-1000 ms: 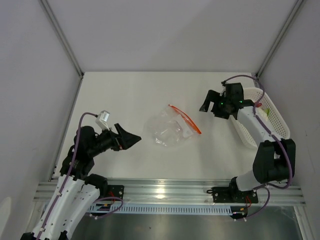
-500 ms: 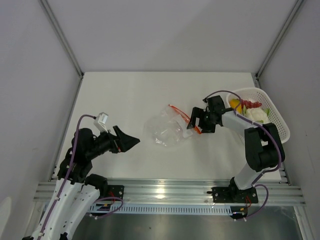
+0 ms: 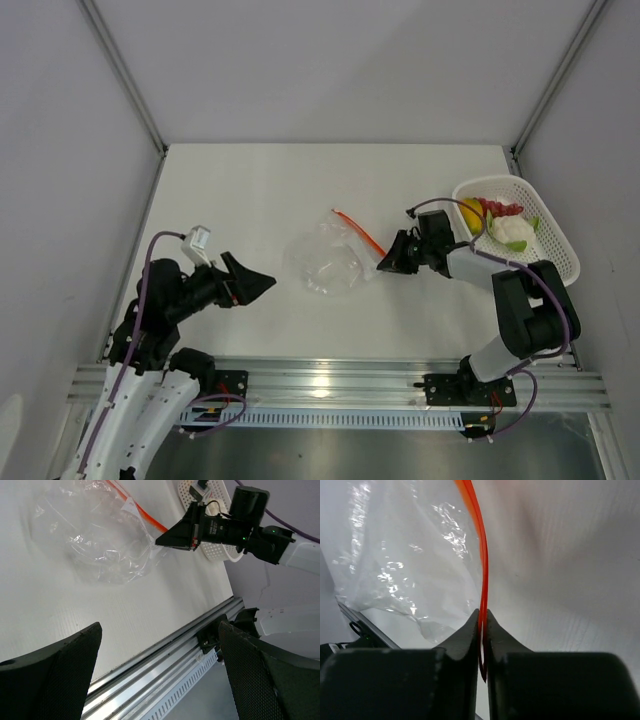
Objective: Place the food in the zip-top bag and seal the zipper
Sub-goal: Pick up the zipper food storage bag at the center of the board.
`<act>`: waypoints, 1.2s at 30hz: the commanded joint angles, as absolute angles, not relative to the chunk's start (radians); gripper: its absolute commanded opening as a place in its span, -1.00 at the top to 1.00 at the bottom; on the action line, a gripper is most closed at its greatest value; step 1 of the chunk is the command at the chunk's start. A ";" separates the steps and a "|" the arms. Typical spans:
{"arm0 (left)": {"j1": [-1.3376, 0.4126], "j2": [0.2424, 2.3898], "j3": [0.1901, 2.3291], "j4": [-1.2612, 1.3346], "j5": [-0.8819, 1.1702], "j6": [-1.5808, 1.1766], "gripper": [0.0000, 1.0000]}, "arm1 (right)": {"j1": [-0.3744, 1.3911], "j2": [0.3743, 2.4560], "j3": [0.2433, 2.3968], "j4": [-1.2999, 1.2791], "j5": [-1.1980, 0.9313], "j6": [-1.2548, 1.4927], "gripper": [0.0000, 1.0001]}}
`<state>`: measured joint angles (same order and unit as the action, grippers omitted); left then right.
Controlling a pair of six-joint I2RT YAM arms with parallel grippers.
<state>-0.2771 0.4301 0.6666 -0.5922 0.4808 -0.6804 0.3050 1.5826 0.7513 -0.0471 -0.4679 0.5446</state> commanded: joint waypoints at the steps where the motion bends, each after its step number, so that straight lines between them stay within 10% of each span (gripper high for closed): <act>1: -0.270 0.440 0.742 -0.652 0.396 -0.678 -0.99 | 0.321 1.465 0.762 0.058 -0.448 0.528 0.89; 20: -0.271 0.568 0.851 -0.729 0.517 -0.888 -0.99 | 0.831 0.934 0.881 -0.235 -0.017 0.153 1.00; 36: -0.287 0.566 0.715 -0.712 0.508 -0.969 -0.99 | 1.417 1.103 0.779 -0.103 0.492 0.181 1.00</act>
